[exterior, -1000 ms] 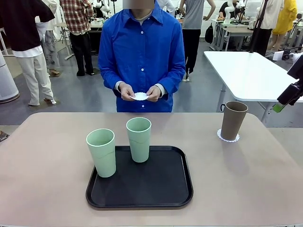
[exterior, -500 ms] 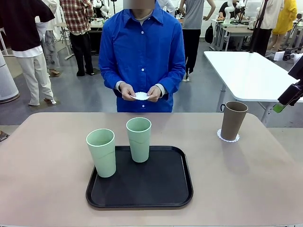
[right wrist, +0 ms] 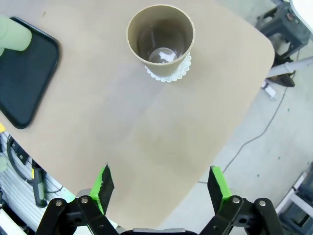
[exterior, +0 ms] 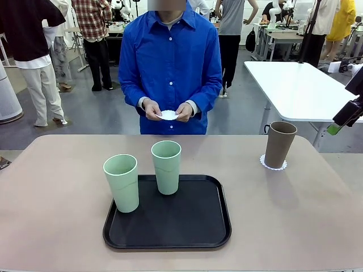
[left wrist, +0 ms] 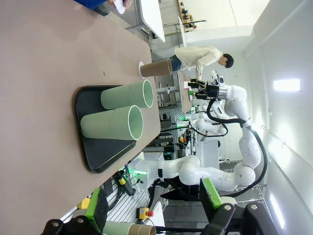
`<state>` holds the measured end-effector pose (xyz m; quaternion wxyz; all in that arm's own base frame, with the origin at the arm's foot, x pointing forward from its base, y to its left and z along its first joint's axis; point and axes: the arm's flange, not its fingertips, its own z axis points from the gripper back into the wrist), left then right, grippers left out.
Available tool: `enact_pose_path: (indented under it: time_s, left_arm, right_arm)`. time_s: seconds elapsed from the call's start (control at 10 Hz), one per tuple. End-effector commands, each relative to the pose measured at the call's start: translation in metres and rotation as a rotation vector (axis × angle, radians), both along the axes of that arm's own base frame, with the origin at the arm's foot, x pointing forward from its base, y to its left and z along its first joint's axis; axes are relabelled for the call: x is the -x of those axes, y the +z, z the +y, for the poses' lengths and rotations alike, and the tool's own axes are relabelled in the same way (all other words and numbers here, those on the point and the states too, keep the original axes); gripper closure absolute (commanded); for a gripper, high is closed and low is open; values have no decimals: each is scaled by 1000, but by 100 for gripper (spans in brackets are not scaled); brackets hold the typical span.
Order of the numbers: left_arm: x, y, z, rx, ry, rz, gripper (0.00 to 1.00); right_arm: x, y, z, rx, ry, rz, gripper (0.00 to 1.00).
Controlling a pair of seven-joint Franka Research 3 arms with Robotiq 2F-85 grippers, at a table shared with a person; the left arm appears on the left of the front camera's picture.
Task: Place coasters on the table and set cups on them.
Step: Take one Reusable plastic cup from the Flat Tray and place it on a coaster set by the human.
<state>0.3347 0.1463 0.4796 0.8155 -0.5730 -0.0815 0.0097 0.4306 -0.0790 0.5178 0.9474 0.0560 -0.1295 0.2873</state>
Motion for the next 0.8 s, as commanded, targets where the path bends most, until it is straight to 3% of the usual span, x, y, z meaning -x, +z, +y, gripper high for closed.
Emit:
enact_pose_path:
  time_s: [0.0,0.2,0.4,0.7]
  left_arm:
    - [0,2,1,12,-1,-13,0]
    - [0,2,1,12,-1,-13,0]
    - [0,2,1,12,-1,-13,0]
    - [0,2,1,12,-1,-13,0]
  right_arm:
    - [1,-2,-1,20,14,1,0]
    - [0,0,0,0,0,0,0]
    - [6,17,-56,-361,-80,23,0]
    - [16,-6,-120,-730,-129,164,0]
